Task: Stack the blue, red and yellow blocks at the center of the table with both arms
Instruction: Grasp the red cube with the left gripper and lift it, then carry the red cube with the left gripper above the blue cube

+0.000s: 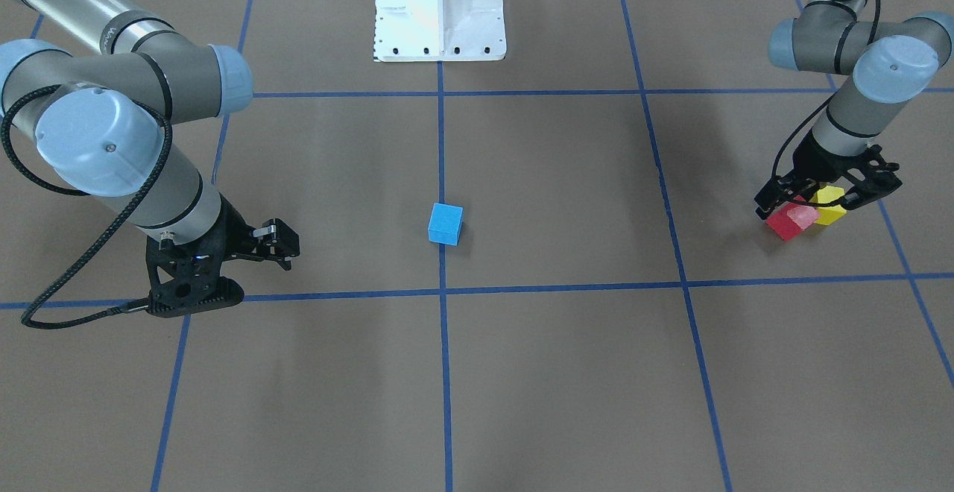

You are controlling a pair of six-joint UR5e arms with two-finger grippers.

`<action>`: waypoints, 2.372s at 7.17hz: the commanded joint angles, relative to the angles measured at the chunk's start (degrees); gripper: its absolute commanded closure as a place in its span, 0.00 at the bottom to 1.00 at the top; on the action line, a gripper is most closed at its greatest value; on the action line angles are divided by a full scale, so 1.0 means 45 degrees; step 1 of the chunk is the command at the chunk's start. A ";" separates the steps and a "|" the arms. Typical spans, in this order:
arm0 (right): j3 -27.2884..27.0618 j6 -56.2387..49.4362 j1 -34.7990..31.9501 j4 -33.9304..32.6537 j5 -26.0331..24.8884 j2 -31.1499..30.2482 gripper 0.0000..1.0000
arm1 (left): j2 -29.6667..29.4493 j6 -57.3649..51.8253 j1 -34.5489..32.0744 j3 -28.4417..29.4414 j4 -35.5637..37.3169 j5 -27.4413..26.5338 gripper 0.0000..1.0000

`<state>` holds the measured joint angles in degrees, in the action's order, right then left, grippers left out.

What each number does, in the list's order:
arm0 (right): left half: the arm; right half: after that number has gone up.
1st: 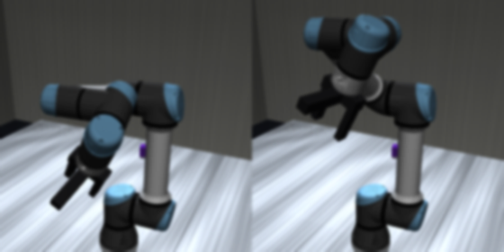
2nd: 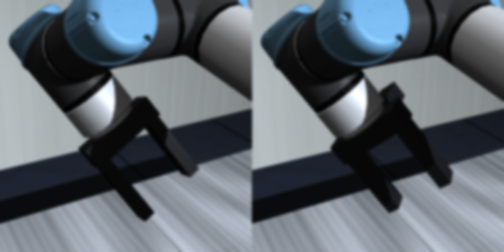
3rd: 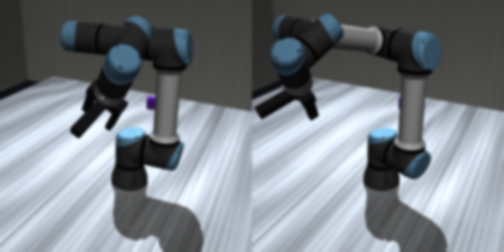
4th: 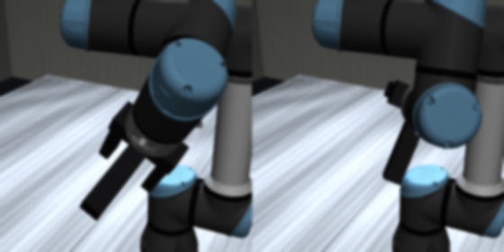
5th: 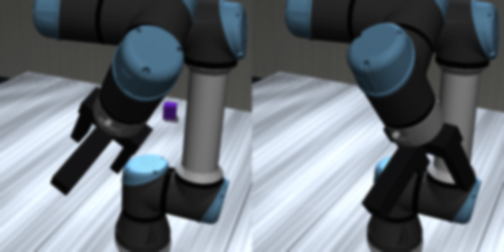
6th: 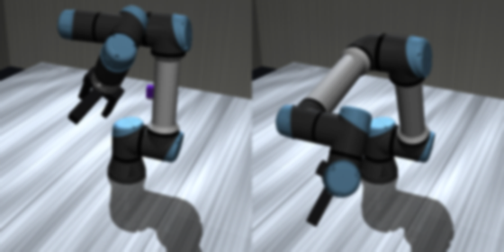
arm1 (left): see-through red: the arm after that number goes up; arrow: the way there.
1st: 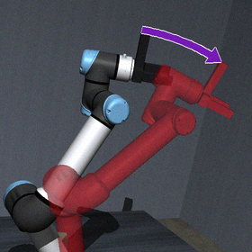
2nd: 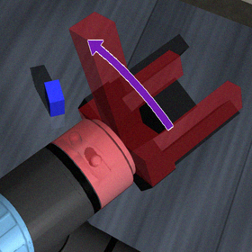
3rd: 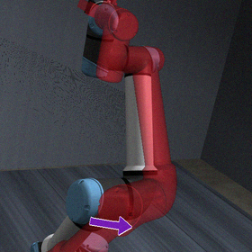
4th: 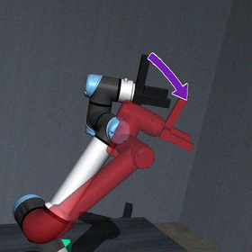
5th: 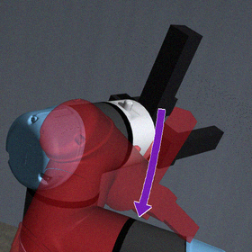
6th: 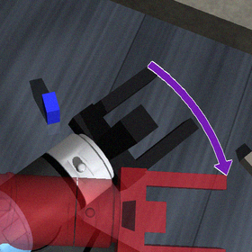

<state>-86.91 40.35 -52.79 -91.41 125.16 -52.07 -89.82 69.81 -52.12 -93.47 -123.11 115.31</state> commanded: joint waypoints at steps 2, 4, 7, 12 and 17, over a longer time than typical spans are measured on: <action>-0.0042 0.0058 0.0033 0.0000 -0.0059 -0.0030 0.00 | -0.0156 -0.0006 -0.0020 0.0341 -0.0006 0.0000 0.12; -0.0061 0.0097 0.0072 0.0000 -0.0060 -0.0030 0.00 | -0.0156 -0.0819 -0.0156 0.0361 0.0033 0.0000 0.15; -0.0061 0.0116 0.0091 0.0000 -0.0079 -0.0049 0.01 | -0.0156 -0.1217 -0.0352 0.0419 0.0072 0.0000 0.34; -0.0061 0.0097 0.0248 0.0000 -0.0177 -0.0049 0.01 | -0.0156 -0.1877 -0.1462 -0.0590 0.0672 0.0563 1.00; -0.0744 -0.2197 -0.2009 0.0000 0.0561 -0.1800 0.00 | -0.7195 -0.3952 0.0804 -0.4466 1.2528 0.0316 1.00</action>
<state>-89.64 35.54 -57.67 -91.36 126.09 -56.90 -114.14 51.99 -54.96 -113.54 -73.13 118.11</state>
